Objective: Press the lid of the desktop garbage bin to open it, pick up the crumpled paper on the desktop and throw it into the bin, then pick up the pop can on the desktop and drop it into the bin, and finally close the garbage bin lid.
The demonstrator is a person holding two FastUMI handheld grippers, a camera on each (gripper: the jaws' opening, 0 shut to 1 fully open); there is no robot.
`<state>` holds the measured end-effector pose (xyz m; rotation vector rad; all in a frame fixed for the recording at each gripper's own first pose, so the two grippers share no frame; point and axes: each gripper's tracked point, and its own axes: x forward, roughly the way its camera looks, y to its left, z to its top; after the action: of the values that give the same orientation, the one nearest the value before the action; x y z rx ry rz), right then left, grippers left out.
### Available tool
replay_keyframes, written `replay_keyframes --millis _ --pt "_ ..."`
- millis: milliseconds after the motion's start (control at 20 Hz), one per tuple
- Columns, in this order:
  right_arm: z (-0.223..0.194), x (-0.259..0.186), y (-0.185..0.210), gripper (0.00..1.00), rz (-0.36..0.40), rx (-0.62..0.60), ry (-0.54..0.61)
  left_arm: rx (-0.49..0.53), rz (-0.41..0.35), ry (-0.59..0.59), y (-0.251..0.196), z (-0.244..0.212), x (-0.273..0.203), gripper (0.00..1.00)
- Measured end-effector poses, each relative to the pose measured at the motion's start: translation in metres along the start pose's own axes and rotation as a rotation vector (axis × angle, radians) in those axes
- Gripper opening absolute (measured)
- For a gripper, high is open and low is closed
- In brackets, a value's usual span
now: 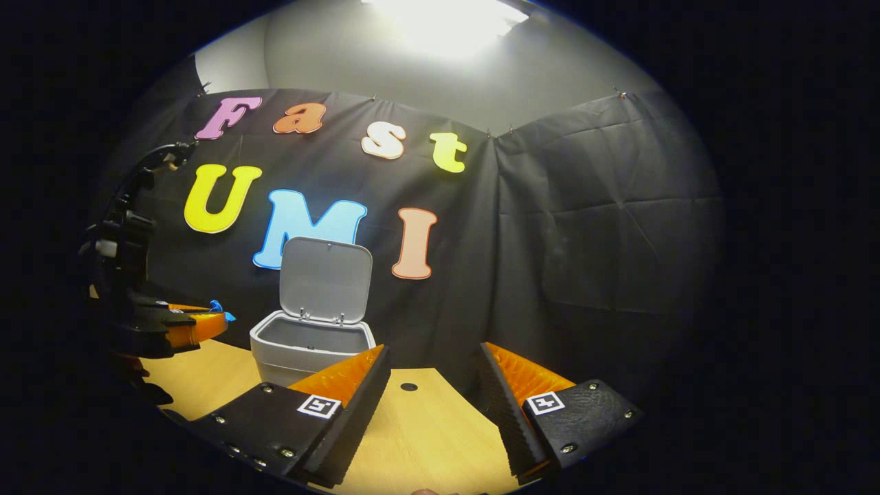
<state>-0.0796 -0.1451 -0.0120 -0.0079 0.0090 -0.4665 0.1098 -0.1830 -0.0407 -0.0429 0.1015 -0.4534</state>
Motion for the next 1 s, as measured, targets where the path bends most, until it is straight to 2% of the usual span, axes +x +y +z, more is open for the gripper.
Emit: replay_keyframes --millis 150,300,400,750,1000 --pt "-0.004 -0.004 -0.007 0.83 -0.018 0.002 0.012 -0.011 -0.025 -0.016 -0.013 0.014 0.019 0.2" --pt "-0.01 -0.008 -0.011 0.83 -0.032 0.01 0.028 0.025 -0.025 -0.021 -0.021 0.019 0.042 0.2" --pt "-0.017 -0.005 -0.014 0.83 -0.043 -0.003 0.045 0.047 -0.03 -0.02 -0.026 0.016 0.057 0.18" --pt "-0.027 -0.006 -0.018 0.83 -0.07 -0.001 0.077 0.08 -0.055 0.028 -0.038 -0.004 0.095 0.23" --pt "-0.031 -0.01 -0.023 0.83 -0.102 -0.008 0.102 0.067 -0.069 0.063 -0.036 -0.017 0.107 0.35"
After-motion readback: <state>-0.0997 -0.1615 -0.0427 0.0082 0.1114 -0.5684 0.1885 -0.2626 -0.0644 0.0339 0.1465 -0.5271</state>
